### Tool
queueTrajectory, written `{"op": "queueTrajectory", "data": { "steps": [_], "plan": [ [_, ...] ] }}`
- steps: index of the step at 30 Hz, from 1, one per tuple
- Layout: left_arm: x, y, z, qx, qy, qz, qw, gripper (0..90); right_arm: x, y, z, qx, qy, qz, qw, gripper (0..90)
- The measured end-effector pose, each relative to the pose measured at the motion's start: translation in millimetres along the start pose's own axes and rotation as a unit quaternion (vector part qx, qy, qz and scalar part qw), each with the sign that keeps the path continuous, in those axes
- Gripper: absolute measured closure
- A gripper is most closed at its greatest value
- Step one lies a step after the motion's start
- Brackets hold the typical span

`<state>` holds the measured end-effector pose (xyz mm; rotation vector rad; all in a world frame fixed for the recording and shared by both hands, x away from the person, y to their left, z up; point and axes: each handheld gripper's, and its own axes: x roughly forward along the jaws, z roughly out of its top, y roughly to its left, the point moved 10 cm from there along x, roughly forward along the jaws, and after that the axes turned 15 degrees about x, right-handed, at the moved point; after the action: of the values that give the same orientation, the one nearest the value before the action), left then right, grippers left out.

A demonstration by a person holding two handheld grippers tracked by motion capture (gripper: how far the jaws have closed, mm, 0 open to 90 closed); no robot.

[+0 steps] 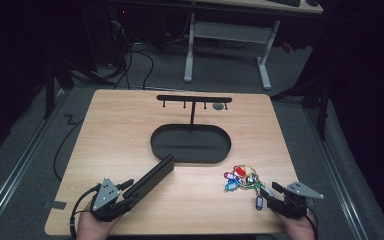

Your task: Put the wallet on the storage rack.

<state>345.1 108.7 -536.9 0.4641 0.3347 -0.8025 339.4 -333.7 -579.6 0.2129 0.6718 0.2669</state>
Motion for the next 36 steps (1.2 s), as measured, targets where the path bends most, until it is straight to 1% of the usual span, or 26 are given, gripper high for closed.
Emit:
{"op": "queueTrajectory", "data": {
  "steps": [2, 4, 5, 8, 10, 11, 13, 14, 15, 16, 17, 21, 22, 23, 25, 26, 27, 28, 29, 30, 31, 32, 33, 34, 35, 36],
  "plan": [
    [0.0, -1.6, 4.2, 0.018, 0.006, 0.003, 0.9998, 58.6, -0.3, 0.6, 0.6, -0.001, -0.002, 0.001, 1.0000, 41.4],
    [2.2, -1.7, 6.7, 0.033, 0.022, 0.003, 0.9992, 59.0, -0.8, 0.9, 0.6, 0.001, -0.002, 0.002, 1.0000, 41.4],
    [3.5, -1.2, 7.6, 0.035, 0.029, 0.003, 0.9990, 59.4, -0.8, 1.1, 0.6, 0.003, -0.002, 0.004, 1.0000, 41.4],
    [8.2, 2.2, 10.6, 0.043, 0.063, -0.008, 0.9971, 60.5, -1.1, 1.7, 1.3, 0.005, -0.004, 0.009, 0.9999, 41.4],
    [9.8, 3.5, 12.5, 0.053, 0.090, -0.015, 0.9945, 61.1, -1.5, 2.4, 1.6, 0.004, -0.004, 0.012, 0.9999, 41.4],
    [10.3, 3.5, 13.6, 0.055, 0.098, -0.019, 0.9935, 61.3, -1.6, 2.9, 1.9, 0.003, -0.005, 0.013, 0.9999, 41.4],
    [11.0, 3.5, 16.6, 0.068, 0.118, -0.028, 0.9903, 61.6, -1.8, 4.2, 2.5, -0.001, -0.006, 0.017, 0.9998, 41.4],
    [11.2, 4.4, 17.0, 0.067, 0.132, -0.033, 0.9884, 61.9, -2.1, 5.0, 2.7, -0.001, -0.006, 0.018, 0.9998, 41.4],
    [11.5, 4.8, 17.2, 0.065, 0.138, -0.036, 0.9876, 62.5, -2.2, 6.0, 3.1, -0.002, -0.006, 0.020, 0.9998, 41.4],
    [11.4, 5.4, 17.3, 0.064, 0.148, -0.041, 0.9861, 62.7, -2.4, 6.4, 3.3, -0.001, -0.006, 0.020, 0.9998, 41.4],
    [11.6, 5.6, 17.3, 0.063, 0.154, -0.044, 0.9851, 63.0, -2.4, 6.8, 3.8, -0.003, -0.008, 0.022, 0.9997, 41.4],
    [11.7, 6.2, 15.7, 0.064, 0.184, -0.062, 0.9788, 63.4, -2.5, 7.8, 4.0, -0.004, -0.007, 0.026, 0.9996, 41.4],
    [11.7, 6.6, 15.3, 0.065, 0.194, -0.069, 0.9763, 63.3, -2.4, 7.8, 4.1, -0.004, -0.006, 0.027, 0.9996, 41.4],
    [11.7, 6.8, 15.4, 0.066, 0.199, -0.072, 0.9750, 63.1, -2.4, 7.7, 4.3, -0.003, -0.007, 0.027, 0.9996, 41.4],
    [12.4, 8.8, 16.0, 0.069, 0.214, -0.073, 0.9716, 62.4, -2.3, 7.5, 4.3, -0.002, -0.006, 0.028, 0.9996, 41.4],
    [12.7, 10.3, 16.7, 0.071, 0.225, -0.073, 0.9692, 62.4, -2.3, 7.6, 4.3, -0.002, -0.006, 0.028, 0.9996, 41.4],
    [13.2, 10.9, 17.5, 0.071, 0.230, -0.074, 0.9676, 62.6, -2.4, 7.5, 4.4, -0.002, -0.006, 0.028, 0.9996, 41.4],
    [14.1, 11.6, 19.2, 0.075, 0.240, -0.078, 0.9647, 62.8, -2.4, 7.4, 4.5, -0.002, -0.007, 0.028, 0.9996, 41.4],
    [14.9, 11.8, 20.8, 0.076, 0.246, -0.083, 0.9627, 62.8, -2.4, 7.5, 4.5, -0.002, -0.007, 0.028, 0.9996, 41.4],
    [16.1, 11.5, 22.3, 0.072, 0.251, -0.089, 0.9611, 63.1, -2.4, 7.5, 4.5, -0.003, -0.006, 0.028, 0.9996, 41.4],
    [17.4, 10.9, 23.0, 0.072, 0.259, -0.095, 0.9586, 63.5, -2.4, 7.7, 4.5, -0.003, -0.006, 0.028, 0.9996, 41.4],
    [19.1, 10.7, 23.5, 0.075, 0.267, -0.100, 0.9555, 63.6, -2.2, 7.8, 4.4, -0.003, -0.006, 0.028, 0.9996, 41.4],
    [20.3, 10.4, 23.7, 0.077, 0.272, -0.103, 0.9537, 63.9, -2.0, 7.9, 4.2, -0.003, -0.005, 0.028, 0.9996, 41.4],
    [21.5, 9.7, 23.9, 0.081, 0.277, -0.108, 0.9513, 65.1, -1.9, 7.8, 4.1, -0.003, -0.005, 0.028, 0.9996, 41.4],
    [22.8, 9.2, 23.9, 0.086, 0.279, -0.110, 0.9501, 66.4, -1.9, 7.9, 4.0, -0.003, -0.005, 0.028, 0.9996, 41.4],
    [24.3, 8.9, 23.6, 0.093, 0.285, -0.113, 0.9473, 66.7, -1.9, 7.9, 3.9, -0.002, -0.004, 0.028, 0.9996, 41.3]
  ]
}}
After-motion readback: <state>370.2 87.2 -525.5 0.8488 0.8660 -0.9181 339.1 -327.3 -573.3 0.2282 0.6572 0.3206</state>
